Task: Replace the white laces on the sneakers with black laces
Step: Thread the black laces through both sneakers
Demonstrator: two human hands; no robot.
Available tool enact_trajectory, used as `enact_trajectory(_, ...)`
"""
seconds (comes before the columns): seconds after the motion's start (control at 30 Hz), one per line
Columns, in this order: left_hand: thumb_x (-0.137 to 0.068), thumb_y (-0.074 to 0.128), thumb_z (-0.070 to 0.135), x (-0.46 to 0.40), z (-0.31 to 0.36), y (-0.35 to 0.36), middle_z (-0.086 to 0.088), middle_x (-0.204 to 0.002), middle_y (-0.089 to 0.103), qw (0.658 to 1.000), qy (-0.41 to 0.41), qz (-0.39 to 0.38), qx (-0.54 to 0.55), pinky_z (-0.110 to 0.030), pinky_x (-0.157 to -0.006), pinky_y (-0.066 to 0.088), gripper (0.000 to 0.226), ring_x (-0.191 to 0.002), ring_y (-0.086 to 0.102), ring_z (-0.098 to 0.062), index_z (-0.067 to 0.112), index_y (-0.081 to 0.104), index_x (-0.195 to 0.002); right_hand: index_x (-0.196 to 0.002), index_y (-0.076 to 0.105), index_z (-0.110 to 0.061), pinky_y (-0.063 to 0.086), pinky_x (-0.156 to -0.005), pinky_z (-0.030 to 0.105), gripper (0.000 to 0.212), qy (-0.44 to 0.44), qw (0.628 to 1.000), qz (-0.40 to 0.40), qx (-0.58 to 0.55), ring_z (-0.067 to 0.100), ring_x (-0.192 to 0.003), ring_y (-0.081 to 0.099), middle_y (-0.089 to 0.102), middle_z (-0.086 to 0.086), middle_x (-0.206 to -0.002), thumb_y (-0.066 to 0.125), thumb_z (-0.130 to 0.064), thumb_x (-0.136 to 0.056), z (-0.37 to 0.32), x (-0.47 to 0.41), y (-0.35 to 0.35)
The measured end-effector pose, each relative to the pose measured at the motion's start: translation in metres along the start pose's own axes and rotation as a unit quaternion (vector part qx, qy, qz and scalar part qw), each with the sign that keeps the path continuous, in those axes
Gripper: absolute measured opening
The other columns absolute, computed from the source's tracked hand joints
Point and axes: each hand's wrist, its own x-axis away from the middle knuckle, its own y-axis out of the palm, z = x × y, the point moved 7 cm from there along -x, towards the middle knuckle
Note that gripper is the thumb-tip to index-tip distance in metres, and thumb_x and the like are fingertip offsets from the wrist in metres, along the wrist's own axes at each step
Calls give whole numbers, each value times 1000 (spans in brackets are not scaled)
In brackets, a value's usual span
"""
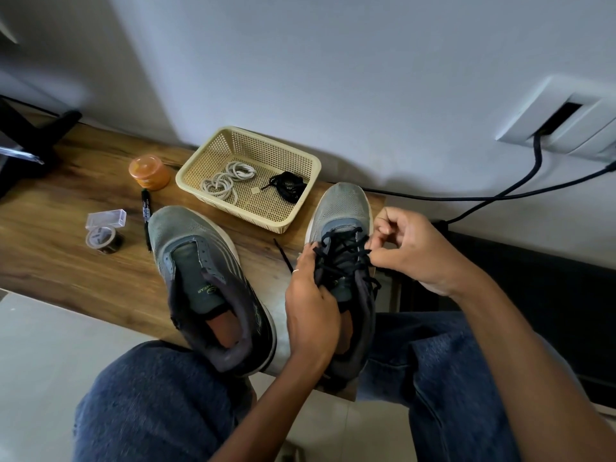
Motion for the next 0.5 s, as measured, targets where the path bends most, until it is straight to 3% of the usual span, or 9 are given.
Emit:
enact_trajectory(0.13,-79,34,-20,-3,1,-5,-2,-141,52,1000,8,11,-4,-11,-105,30,74,-131,45,-10,17,46,-142,-68,33,-17,43,-64,18,31,-5,999,-13,-32,17,-73,51,50,0,-60,57,-1,-56,-4,1,3)
enact_trajectory(0.3,-79,33,-20,-2,2,-4,-1,-143,50,1000,9,2,-4,-18,-110,32,74,-134,43,-10,16,45,-143,-64,39,-16,35,-64,29,25,4,1000,-13,-16,19,-69,41,44,0,-62,58,0,-58,-1,1,9)
enact_trajectory(0.4,-82,35,-17,-5,1,-4,-4,-133,58,1000,-17,4,-10,-6,-88,35,70,-118,53,-12,17,47,-142,-70,55,-16,45,-68,26,21,-7,996,19,84,13,-69,51,56,3,-73,65,2,-69,1,2,1)
enact_trajectory(0.5,-84,35,-18,-8,0,-7,-5,-127,61,999,-35,10,-2,2,-76,29,67,-110,54,-11,15,47,-141,-80,66,-19,43,-62,9,17,-11,990,36,137,1,-63,53,60,-6,-72,70,-3,-76,3,4,-4)
